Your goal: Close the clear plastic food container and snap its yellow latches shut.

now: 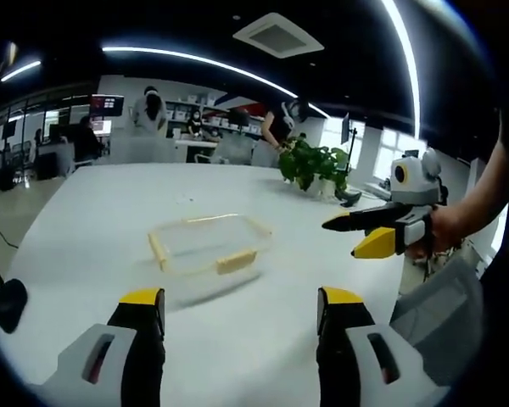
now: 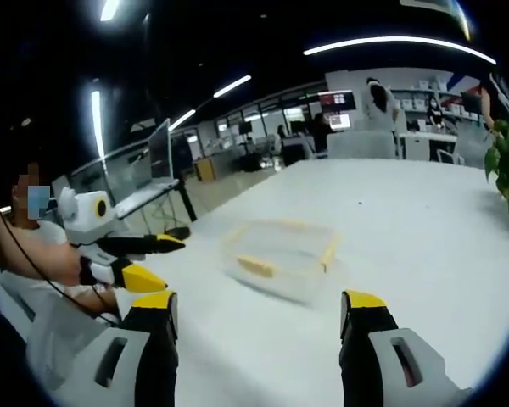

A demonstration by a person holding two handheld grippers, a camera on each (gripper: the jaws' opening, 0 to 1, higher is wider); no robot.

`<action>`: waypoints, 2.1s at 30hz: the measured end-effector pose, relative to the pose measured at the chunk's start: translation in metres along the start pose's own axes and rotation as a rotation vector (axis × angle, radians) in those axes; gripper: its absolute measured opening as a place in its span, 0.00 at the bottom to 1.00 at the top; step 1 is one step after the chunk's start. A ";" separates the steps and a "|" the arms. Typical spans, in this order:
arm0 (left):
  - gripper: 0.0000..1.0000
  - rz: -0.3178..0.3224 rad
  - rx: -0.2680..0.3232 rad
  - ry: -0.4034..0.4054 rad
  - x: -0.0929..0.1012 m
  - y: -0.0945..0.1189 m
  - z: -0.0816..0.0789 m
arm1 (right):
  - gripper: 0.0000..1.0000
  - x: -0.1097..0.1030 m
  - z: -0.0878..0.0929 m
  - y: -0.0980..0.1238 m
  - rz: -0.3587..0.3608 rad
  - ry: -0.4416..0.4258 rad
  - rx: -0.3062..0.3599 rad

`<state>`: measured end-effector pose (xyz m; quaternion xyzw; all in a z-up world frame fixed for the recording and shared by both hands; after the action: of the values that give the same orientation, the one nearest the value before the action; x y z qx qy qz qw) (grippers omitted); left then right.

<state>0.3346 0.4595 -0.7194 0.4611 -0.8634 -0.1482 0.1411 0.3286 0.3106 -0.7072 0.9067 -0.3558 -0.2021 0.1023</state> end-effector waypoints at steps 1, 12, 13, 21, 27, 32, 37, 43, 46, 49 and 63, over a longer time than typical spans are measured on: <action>0.72 0.002 -0.001 -0.001 0.001 0.001 0.000 | 0.79 -0.001 0.000 0.002 0.000 -0.001 0.002; 0.72 -0.003 -0.013 0.007 0.003 0.013 0.009 | 0.79 -0.006 0.008 0.013 -0.004 0.005 -0.004; 0.72 -0.003 -0.013 0.007 0.004 0.014 0.009 | 0.79 -0.005 0.009 0.014 -0.003 0.006 -0.005; 0.72 -0.004 -0.021 -0.034 0.009 0.027 0.015 | 0.78 -0.009 0.014 0.029 -0.003 -0.016 0.001; 0.71 -0.012 -0.016 -0.034 0.010 0.035 0.016 | 0.78 -0.011 0.019 0.039 0.000 -0.015 -0.004; 0.71 -0.019 -0.013 -0.019 0.009 0.041 0.016 | 0.78 -0.017 0.022 0.045 -0.005 -0.019 -0.004; 0.70 -0.022 -0.011 -0.016 0.009 0.050 0.017 | 0.78 -0.025 0.026 0.052 -0.014 0.004 -0.015; 0.70 -0.030 -0.009 -0.009 0.009 0.057 0.018 | 0.78 -0.027 0.027 0.061 -0.012 -0.006 -0.007; 0.69 -0.032 -0.015 -0.006 0.011 0.060 0.022 | 0.78 -0.029 0.027 0.065 -0.014 -0.028 0.006; 0.68 -0.036 -0.014 -0.001 0.013 0.062 0.023 | 0.78 -0.030 0.029 0.067 -0.017 -0.021 0.001; 0.66 -0.047 -0.014 0.020 0.021 0.075 0.028 | 0.77 -0.046 0.030 0.080 -0.045 0.071 -0.018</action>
<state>0.2563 0.4854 -0.7138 0.4819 -0.8498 -0.1529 0.1491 0.2370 0.2827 -0.6945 0.9201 -0.3297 -0.1752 0.1187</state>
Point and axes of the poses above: the point that each gripper's makers call its tool centre point, and the gripper's own axes: y roughly backward along the fingers, x roughly to its right, z roughly out of its underside, the point moved 1 cm from there along y, roughly backward along the fingers, and after that the axes turned 10 degrees about -z, right-handed, at the moved point
